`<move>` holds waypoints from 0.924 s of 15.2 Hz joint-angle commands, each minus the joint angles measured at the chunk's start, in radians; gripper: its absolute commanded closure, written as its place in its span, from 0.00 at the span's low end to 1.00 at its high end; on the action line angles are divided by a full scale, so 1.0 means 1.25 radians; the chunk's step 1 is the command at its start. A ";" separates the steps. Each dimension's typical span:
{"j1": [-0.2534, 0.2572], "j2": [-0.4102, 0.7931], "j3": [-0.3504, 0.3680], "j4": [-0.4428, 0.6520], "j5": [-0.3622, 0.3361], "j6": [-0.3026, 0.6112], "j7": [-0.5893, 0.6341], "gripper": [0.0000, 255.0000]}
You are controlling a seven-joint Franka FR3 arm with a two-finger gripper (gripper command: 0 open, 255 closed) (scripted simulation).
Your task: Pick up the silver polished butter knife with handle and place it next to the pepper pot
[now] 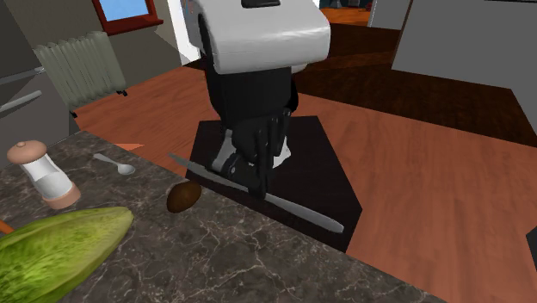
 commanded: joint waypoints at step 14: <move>-0.180 -0.248 -0.172 -0.129 -0.167 -0.105 -0.233 1.00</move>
